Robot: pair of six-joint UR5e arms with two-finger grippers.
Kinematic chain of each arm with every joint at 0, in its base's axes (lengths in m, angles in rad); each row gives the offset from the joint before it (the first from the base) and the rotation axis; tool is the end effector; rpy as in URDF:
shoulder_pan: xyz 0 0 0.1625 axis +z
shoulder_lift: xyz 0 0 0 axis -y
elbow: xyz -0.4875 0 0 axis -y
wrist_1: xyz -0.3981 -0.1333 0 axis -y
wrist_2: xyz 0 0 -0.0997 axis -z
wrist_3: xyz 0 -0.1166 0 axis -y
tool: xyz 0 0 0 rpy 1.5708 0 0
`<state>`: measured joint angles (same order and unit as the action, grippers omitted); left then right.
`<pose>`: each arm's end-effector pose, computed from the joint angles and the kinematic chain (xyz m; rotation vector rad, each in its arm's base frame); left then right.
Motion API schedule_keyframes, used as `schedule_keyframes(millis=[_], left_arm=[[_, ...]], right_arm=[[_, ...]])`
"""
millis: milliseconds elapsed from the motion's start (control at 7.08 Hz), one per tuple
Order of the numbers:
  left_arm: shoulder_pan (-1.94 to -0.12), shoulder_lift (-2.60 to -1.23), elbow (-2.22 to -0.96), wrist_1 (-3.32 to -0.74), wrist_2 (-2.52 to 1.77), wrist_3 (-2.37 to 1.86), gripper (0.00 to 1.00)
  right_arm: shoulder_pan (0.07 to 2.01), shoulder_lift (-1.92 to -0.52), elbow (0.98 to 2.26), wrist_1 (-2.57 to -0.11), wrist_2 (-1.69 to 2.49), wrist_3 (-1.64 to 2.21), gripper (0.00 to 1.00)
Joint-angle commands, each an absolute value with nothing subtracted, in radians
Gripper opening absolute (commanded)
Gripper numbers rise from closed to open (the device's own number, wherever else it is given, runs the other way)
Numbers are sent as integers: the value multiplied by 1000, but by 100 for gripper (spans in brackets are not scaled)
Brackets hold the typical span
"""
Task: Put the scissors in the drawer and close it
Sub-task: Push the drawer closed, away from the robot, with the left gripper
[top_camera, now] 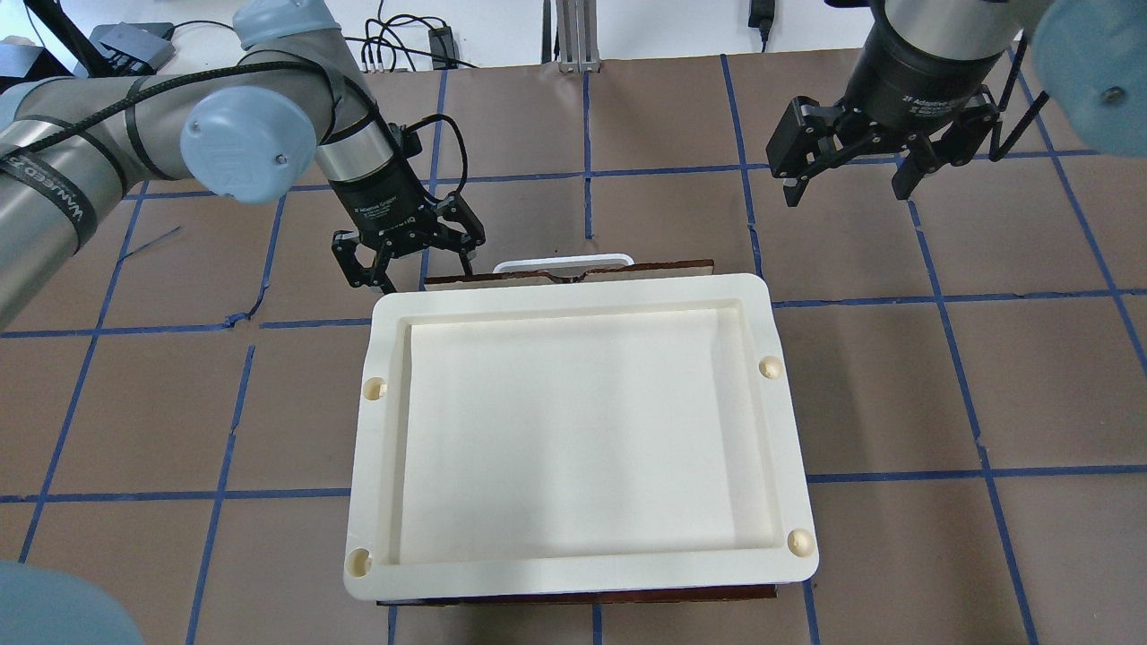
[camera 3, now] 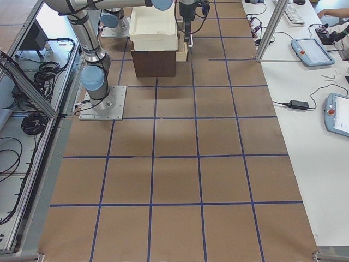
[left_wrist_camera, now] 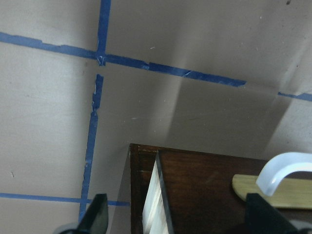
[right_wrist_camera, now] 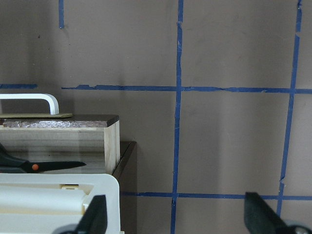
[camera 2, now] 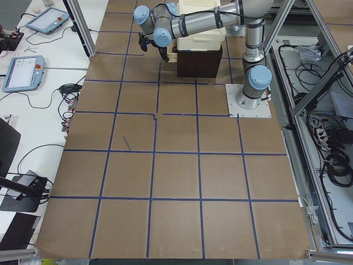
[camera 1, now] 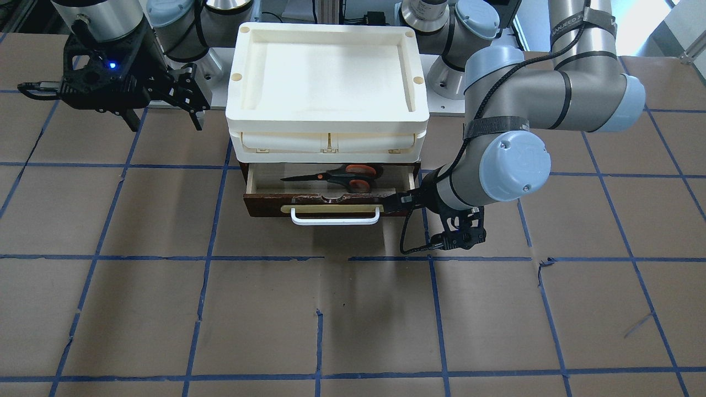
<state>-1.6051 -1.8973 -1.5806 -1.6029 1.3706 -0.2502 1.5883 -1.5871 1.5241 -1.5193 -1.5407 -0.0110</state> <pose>-0.1764 -0.5783 0.3504 0.3715 -2.9176 -0.5842 0.1454 -0.4879 0.5596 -0.0446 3.1111 -0.0177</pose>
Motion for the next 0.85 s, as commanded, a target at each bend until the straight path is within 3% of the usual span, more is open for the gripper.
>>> schedule_keyframes(millis=[0, 706], left_arm=[[-1608, -1894, -1583, -1647, 1367, -282, 100], [-1624, -1891, -1606, -1732, 1367, -308, 100]], right_arm=[[1585, -1588, 1517, -1517, -1545, -12, 100], [1586, -1588, 1520, -1508, -1549, -17, 100]])
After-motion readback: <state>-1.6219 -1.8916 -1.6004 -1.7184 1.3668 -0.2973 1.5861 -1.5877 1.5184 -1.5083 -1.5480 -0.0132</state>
